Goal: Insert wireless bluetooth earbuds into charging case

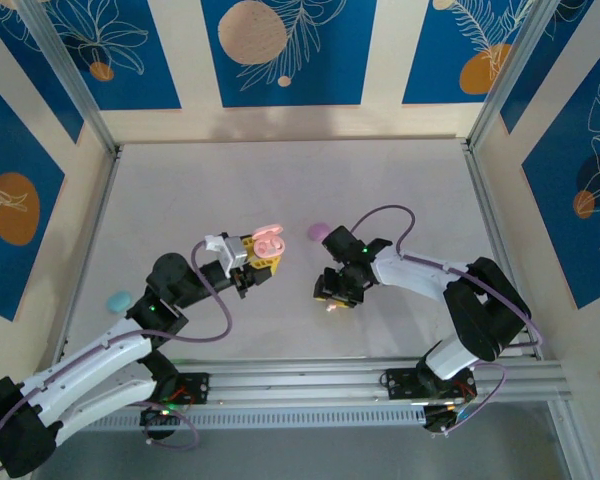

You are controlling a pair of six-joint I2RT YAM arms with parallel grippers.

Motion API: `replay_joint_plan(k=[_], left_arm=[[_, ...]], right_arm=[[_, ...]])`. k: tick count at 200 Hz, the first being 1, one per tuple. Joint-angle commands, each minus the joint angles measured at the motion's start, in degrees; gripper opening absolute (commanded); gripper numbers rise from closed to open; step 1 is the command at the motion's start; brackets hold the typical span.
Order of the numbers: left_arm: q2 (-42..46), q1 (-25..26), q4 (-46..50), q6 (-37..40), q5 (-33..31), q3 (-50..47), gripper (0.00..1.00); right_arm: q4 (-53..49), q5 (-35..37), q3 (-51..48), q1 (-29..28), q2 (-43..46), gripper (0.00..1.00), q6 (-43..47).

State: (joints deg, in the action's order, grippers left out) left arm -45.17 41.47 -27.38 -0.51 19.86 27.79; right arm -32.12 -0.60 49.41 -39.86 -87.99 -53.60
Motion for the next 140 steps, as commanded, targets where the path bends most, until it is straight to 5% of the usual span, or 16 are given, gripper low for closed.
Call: replay_joint_plan(k=[1, 140], left_arm=[[-0.09, -0.1, -0.46, 0.89, 0.11, 1.39, 0.3], [-0.7, -0.08, -1.45, 0.26, 0.12, 0.86, 0.3]], right_arm=[[-0.66, 0.37, -0.69, -0.03, -0.7, 0.5, -3.06], [0.25, 3.05, 1.24, -0.48, -4.49, 0.47, -0.14]])
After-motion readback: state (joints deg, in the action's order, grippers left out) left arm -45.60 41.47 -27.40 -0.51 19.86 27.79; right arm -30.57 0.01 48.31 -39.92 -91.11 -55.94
